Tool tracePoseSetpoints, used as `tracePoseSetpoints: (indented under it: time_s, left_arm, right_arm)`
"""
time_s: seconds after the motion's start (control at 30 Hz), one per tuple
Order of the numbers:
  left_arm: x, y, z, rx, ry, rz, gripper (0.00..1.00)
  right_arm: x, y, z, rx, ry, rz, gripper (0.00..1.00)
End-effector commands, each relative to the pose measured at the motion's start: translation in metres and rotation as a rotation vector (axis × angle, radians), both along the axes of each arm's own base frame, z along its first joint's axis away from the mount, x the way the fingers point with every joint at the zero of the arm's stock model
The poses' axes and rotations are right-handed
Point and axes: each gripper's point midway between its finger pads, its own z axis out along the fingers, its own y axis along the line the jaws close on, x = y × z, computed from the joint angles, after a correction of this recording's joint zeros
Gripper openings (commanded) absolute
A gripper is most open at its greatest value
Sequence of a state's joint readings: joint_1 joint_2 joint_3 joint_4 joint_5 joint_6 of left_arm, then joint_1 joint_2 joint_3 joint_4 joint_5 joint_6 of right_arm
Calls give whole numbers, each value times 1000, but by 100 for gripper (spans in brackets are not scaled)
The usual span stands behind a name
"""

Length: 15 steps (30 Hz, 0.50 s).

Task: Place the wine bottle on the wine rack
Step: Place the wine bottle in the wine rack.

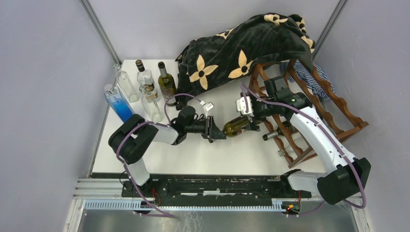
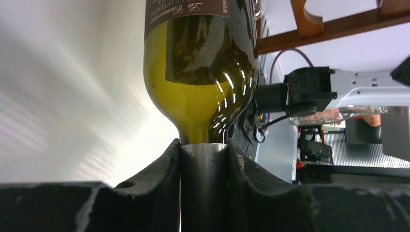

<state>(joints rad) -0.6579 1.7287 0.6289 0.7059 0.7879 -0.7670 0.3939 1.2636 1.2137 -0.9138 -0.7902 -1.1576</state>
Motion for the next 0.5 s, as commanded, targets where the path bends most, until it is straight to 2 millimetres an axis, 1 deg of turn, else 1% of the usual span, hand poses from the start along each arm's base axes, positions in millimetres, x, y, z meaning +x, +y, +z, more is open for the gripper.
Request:
tracePoseSetpoints:
  time_s: [0.0, 0.1, 0.3, 0.47]
  left_arm:
    - [23, -29, 68, -233, -183, -38, 2]
    - [27, -34, 66, -255, -165, -40, 2]
    - [31, -44, 64, -280, -142, -52, 2]
    - [28, -56, 57, -277, -126, -79, 2]
  right_arm:
    - [-1, 7, 39, 123, -47, 16, 98]
    - [0, 5, 41, 133, -53, 9, 98]
    - [0, 3, 40, 139, -54, 3, 98]
    - [1, 2, 41, 143, -58, 1, 98]
